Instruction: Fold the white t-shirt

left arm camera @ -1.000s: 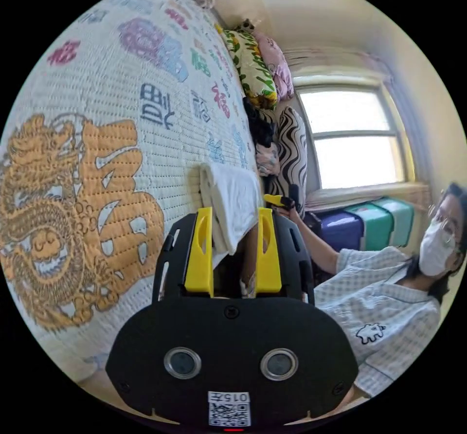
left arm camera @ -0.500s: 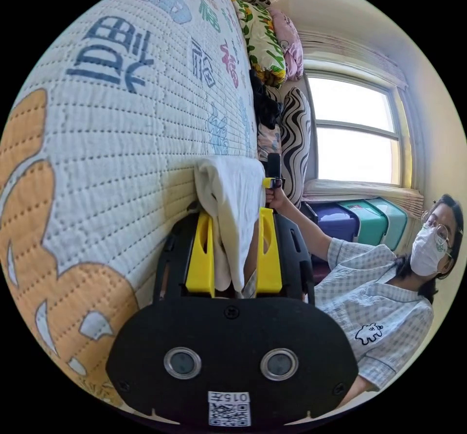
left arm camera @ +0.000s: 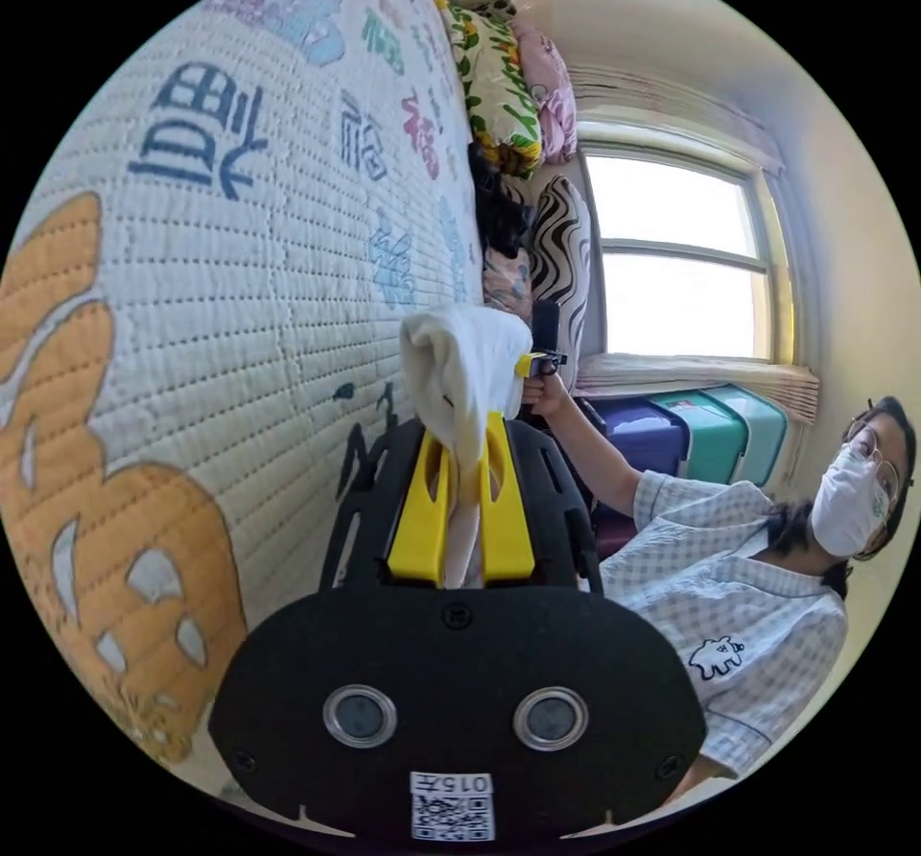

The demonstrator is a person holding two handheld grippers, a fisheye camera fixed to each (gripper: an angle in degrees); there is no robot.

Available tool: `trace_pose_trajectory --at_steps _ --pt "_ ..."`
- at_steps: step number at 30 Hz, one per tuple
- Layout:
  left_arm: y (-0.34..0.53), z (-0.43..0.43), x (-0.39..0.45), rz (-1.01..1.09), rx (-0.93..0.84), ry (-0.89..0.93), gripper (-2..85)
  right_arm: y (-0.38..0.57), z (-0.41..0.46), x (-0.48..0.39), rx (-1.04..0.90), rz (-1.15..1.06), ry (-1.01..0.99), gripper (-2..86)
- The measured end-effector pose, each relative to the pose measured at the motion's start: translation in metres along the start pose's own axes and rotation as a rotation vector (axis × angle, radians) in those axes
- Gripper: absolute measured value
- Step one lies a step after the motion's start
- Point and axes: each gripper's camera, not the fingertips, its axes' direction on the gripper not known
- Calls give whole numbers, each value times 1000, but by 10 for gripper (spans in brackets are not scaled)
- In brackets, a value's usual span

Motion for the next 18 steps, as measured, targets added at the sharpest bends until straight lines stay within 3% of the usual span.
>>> trace_pose_trajectory --at_steps 18 --pt "43 -332 149 28 153 -212 35 -233 271 -34 -114 -122 -57 27"
